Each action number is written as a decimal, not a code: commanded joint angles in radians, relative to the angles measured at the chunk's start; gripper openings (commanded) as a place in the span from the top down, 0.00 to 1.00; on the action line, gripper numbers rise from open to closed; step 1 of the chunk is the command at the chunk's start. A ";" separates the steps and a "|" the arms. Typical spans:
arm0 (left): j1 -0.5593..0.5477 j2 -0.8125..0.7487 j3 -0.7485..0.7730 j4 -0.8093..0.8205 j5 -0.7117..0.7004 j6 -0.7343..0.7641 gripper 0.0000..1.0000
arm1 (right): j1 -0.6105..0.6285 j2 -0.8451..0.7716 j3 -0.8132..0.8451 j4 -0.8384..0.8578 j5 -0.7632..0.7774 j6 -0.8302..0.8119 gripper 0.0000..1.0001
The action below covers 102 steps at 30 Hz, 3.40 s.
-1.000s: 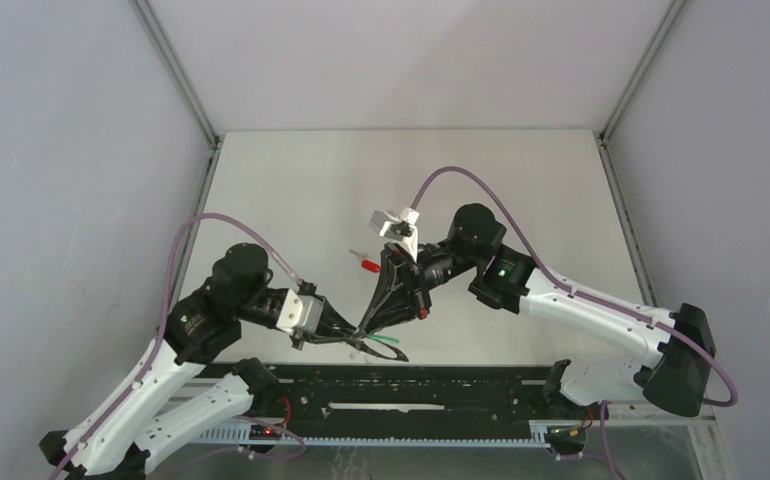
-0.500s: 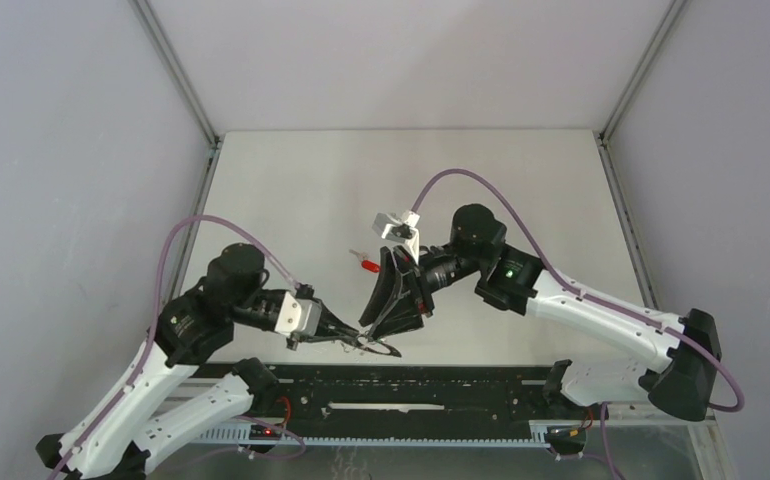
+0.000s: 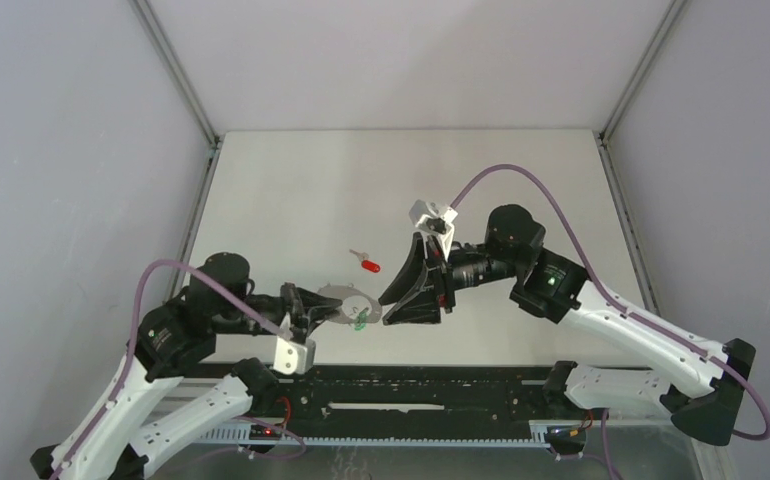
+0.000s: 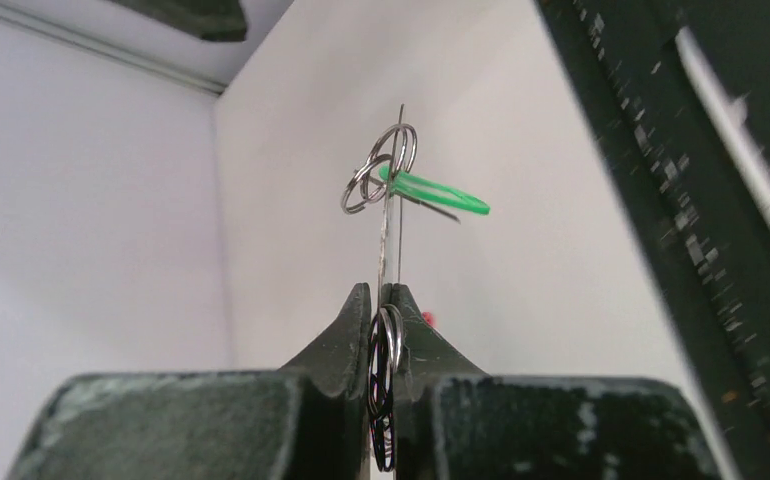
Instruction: Put the keys on the keyring
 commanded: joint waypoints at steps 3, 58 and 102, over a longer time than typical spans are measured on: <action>-0.013 -0.035 0.063 -0.142 -0.046 0.517 1.00 | -0.018 -0.039 0.032 -0.101 0.165 -0.088 0.47; 0.153 0.495 0.320 -0.279 0.365 -0.730 1.00 | 0.017 -0.251 -0.178 -0.145 0.520 -0.028 0.46; 0.191 0.445 0.229 -0.205 0.721 -0.837 1.00 | -0.076 0.002 -0.360 0.758 -0.055 0.238 0.19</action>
